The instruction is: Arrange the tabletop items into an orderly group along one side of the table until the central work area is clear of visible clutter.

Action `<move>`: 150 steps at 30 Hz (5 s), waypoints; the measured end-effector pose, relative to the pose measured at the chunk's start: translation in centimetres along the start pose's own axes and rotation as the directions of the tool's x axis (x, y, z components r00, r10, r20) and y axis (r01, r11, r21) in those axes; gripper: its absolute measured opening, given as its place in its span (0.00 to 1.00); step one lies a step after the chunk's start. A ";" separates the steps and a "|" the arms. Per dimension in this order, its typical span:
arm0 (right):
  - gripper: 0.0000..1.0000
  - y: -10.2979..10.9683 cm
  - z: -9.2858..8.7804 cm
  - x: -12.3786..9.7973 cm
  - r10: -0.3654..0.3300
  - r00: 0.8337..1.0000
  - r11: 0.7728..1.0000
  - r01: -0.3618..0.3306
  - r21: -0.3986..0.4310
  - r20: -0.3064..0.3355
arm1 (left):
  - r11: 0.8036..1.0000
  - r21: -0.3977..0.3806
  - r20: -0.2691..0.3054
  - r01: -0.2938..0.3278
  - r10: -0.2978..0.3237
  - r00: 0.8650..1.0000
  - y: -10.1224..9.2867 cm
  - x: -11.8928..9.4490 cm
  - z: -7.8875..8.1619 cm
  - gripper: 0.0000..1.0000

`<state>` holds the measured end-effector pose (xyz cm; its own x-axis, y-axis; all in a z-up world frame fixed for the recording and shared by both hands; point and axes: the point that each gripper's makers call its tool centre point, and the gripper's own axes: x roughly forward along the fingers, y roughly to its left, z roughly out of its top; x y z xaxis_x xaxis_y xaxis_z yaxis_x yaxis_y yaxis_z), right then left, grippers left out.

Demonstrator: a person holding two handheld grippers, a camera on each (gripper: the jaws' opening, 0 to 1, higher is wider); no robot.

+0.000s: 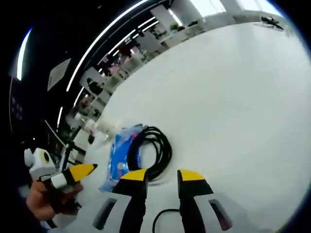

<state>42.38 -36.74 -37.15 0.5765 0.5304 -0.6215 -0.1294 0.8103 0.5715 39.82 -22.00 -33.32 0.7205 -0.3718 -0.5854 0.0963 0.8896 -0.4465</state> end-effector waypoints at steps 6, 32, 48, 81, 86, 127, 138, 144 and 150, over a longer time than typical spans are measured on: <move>0.21 0.3 0.5 0.8 0.007 1.000 1.000 -0.007 0.011 -0.002 | 1.000 -0.015 -0.018 -0.012 0.012 1.000 0.1 1.4 -0.3 0.28; 0.17 -0.4 0.3 4.4 -0.021 0.999 0.997 0.023 0.077 -0.030 | 0.995 -0.051 -0.164 -0.091 0.081 0.983 -0.5 5.9 -2.7 0.22; 0.01 3.5 -2.7 4.7 0.049 0.994 0.999 -0.051 -0.014 -0.099 | 0.984 0.030 -0.203 -0.174 0.177 0.963 3.1 6.1 -2.8 0.08; 0.01 10.9 -5.6 3.7 0.147 0.973 0.967 -0.179 -0.184 -0.176 | 0.952 -0.112 -0.122 -0.286 0.273 0.954 7.0 -0.9 -1.7 0.03; 0.00 10.0 -4.9 3.1 0.133 0.981 0.976 -0.154 -0.152 -0.141 | 0.957 -0.127 -0.117 -0.259 0.245 0.962 6.3 0.1 -1.5 0.02; 0.01 1.1 -1.4 1.3 -0.038 0.999 0.998 0.037 0.048 0.033 | 0.975 -0.191 -0.131 -0.113 0.088 0.987 -1.5 7.4 -1.9 0.03; 0.03 1.6 -0.9 1.8 -0.015 0.999 1.000 0.014 0.017 0.049 | 0.967 -0.228 -0.101 -0.113 0.092 0.991 -1.1 8.5 -1.1 0.05; 0.07 0.9 -0.9 1.8 -0.037 0.998 0.999 0.036 0.017 0.046 | 0.967 -0.226 -0.097 -0.119 0.100 0.990 -0.3 8.5 -1.0 0.06; 0.08 0.9 -0.8 1.3 -0.055 0.997 0.998 0.053 0.023 0.049 | 0.976 -0.178 -0.113 -0.125 0.106 0.988 -0.7 7.1 -1.7 0.06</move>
<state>42.36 -35.09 -37.89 0.6213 0.4727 -0.6250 -0.0798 0.8316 0.5496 43.71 -25.69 -38.29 0.6444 -0.3033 -0.7020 -0.1183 0.8674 -0.4833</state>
